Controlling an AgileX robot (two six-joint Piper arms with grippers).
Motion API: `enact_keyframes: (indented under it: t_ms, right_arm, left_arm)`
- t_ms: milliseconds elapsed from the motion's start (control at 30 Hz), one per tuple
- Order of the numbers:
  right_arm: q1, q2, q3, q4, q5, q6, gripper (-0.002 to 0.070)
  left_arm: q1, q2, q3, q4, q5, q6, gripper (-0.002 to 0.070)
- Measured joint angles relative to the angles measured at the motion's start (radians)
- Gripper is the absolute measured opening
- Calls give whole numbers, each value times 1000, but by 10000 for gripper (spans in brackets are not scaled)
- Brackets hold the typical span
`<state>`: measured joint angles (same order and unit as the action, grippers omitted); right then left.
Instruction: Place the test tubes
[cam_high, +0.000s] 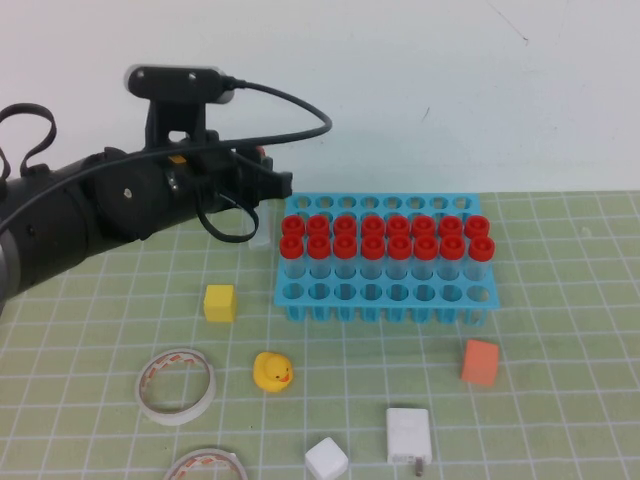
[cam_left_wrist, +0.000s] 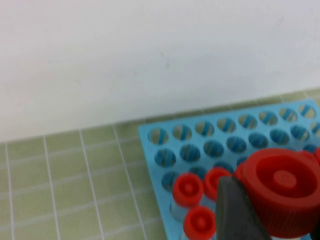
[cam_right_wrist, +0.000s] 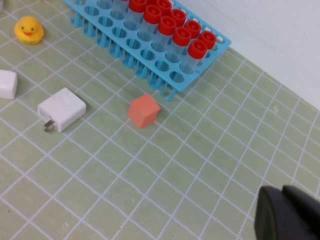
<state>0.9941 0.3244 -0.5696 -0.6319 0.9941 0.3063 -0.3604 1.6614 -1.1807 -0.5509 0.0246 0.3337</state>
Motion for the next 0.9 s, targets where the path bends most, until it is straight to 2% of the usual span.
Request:
enact_keyframes:
  t_ms: [67,200,267,500,700,900]
  right_arm:
    - [0,0,0,0,0,0,1]
    - [0,0,0,0,0,0,1]
    - [0,0,0,0,0,0,1]
    - [0,0,0,0,0,0,1]
    - [0,0,0,0,0,0,1]
    - [0,0,0,0,2,0,0]
  left_arm:
    - [-11,0,0,35,-32,-16,266]
    - [-44,-2,28,244,-151,-177,265]
    - [-55,-2,54,279,-189,-218,265]
    - [-64,36,176,271,-393,-268,266]
    - [-64,110,220,323,-555,-270,265]
    - [-64,195,220,368,-630,-270,265]
